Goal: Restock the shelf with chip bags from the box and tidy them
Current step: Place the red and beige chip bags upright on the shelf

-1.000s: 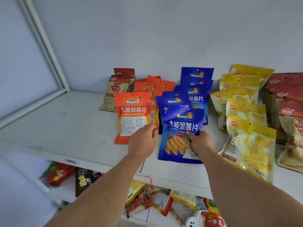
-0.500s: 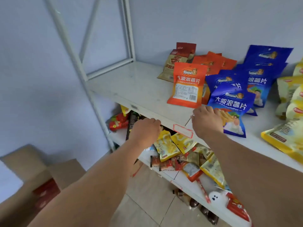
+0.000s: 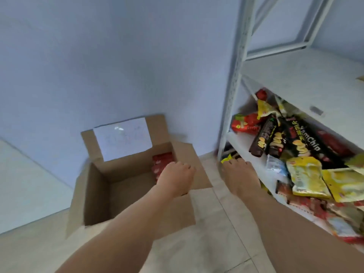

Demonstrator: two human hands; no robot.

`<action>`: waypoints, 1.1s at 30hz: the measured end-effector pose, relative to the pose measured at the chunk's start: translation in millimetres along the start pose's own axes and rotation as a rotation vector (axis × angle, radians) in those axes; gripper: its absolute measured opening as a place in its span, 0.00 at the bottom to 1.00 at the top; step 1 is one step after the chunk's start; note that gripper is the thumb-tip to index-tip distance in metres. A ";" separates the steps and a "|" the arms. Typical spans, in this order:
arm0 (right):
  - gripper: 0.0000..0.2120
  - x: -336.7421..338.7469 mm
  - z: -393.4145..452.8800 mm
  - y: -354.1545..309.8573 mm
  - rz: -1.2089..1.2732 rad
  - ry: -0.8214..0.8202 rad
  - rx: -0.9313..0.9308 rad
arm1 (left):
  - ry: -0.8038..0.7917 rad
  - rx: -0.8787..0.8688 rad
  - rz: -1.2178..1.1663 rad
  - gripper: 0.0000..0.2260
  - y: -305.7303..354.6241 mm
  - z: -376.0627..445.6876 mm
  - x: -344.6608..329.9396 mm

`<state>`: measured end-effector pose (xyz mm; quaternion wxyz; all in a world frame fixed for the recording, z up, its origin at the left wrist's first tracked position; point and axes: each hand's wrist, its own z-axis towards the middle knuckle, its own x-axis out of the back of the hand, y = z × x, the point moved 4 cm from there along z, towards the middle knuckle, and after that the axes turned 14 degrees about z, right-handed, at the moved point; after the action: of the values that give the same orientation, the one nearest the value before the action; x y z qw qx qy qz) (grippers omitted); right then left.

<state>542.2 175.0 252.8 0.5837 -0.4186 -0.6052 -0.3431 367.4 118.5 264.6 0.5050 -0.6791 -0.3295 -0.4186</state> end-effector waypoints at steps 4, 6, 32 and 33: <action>0.13 -37.4 28.7 -88.4 0.049 -0.082 0.104 | -0.056 0.109 -0.053 0.11 -58.3 -44.9 -70.5; 0.13 -53.8 45.9 -120.5 0.121 -0.109 0.130 | -0.089 0.174 -0.068 0.11 -79.1 -56.3 -103.9; 0.34 -442.4 314.0 -174.6 1.172 -0.439 -0.767 | -0.762 1.057 -1.762 0.48 -12.9 104.7 -572.3; 0.33 -454.0 316.1 -173.7 1.190 -0.441 -0.784 | -0.738 1.102 -1.846 0.51 -2.8 111.5 -583.6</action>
<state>237.6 340.7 -211.9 0.3435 -0.9122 -0.2128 -0.0680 138.8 212.1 -275.8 0.1058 0.0557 -0.9718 -0.2034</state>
